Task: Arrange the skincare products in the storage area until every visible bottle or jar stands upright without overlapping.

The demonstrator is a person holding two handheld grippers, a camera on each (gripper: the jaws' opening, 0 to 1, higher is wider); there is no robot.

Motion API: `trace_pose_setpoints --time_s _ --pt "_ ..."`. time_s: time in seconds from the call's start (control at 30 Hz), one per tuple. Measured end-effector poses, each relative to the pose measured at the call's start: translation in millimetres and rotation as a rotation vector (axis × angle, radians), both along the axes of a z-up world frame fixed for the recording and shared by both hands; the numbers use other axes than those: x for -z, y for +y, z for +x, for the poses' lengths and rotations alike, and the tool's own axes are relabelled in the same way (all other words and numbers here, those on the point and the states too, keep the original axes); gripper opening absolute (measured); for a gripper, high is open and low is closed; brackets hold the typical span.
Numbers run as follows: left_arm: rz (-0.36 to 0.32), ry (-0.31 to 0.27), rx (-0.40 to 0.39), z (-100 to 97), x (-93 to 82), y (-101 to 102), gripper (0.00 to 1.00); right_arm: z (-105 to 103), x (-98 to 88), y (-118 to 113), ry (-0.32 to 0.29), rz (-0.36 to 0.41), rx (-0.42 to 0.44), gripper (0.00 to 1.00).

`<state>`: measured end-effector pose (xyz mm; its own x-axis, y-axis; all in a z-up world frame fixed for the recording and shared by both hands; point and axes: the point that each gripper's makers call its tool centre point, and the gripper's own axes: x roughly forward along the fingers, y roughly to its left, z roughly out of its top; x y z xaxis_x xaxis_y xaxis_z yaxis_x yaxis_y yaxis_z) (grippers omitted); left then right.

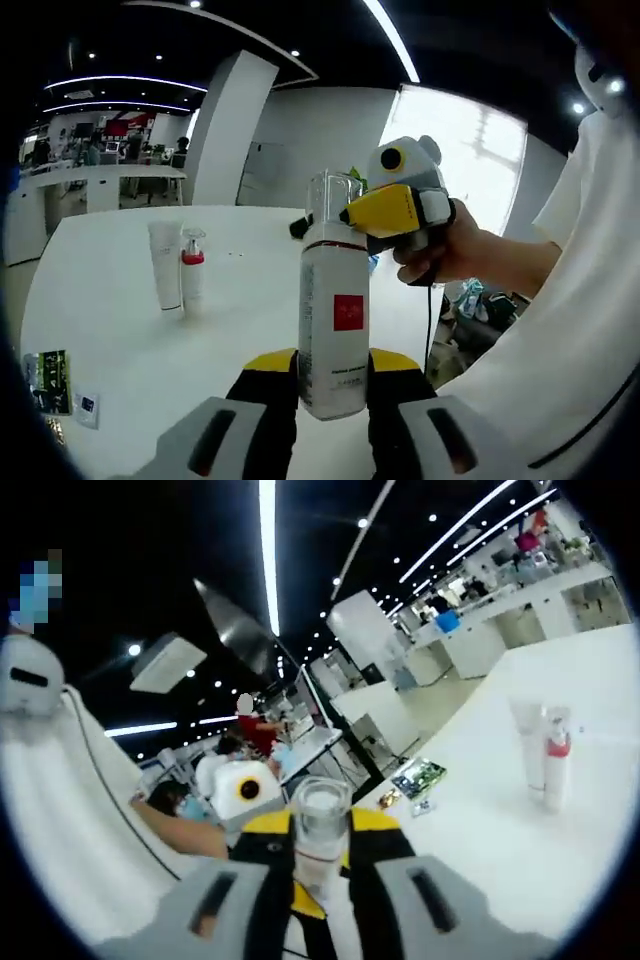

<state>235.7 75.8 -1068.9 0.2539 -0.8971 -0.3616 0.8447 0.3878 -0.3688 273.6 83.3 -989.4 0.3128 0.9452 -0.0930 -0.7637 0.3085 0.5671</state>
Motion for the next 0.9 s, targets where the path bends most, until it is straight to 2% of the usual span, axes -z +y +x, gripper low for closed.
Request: trace_pose_setpoints --time_s 0.13,0.23,0.3,0.33,0.43,0.5,0.57,0.77,0.83,0.9 --pt "-0.037 0.034 -0.004 -3.1 -0.3 -1 0.27 -5 0.3 1 -0.014 -0.011 -0.020 0.17" --pt "-0.087 0.062 0.006 -6.4 -6.3 -3 0.33 -11 -3.8 2 -0.045 -0.012 -0.054 0.17" --pt "-0.132 0.080 0.078 -17.6 -14.6 -9 0.37 -18 -6.8 3 -0.070 -0.021 -0.102 0.17" --pt "-0.137 0.083 0.094 -20.1 -16.1 -10 0.37 -23 -9.1 4 -0.097 -0.027 -0.142 0.17" --pt "-0.159 0.097 0.136 -26.8 -20.7 -13 0.37 -34 -13.1 7 -0.126 -0.038 -0.213 0.17" --pt "-0.188 0.112 0.150 -29.3 -25.9 -15 0.37 -39 -13.6 9 -0.151 -0.051 -0.249 0.17" --pt "-0.222 0.130 0.171 -32.1 -32.6 -18 0.37 -51 -13.5 12 -0.175 -0.069 -0.322 0.17" --pt "-0.252 0.149 0.241 -45.4 -39.4 -19 0.33 -62 -18.7 19 -0.198 -0.053 -0.395 0.17" --pt "-0.258 0.135 0.266 -50.2 -41.4 -18 0.27 -64 -20.3 20 -0.213 -0.046 -0.405 0.17" --pt "-0.260 0.120 0.263 -50.7 -42.5 -17 0.26 -64 -20.5 21 -0.211 -0.042 -0.408 0.18"
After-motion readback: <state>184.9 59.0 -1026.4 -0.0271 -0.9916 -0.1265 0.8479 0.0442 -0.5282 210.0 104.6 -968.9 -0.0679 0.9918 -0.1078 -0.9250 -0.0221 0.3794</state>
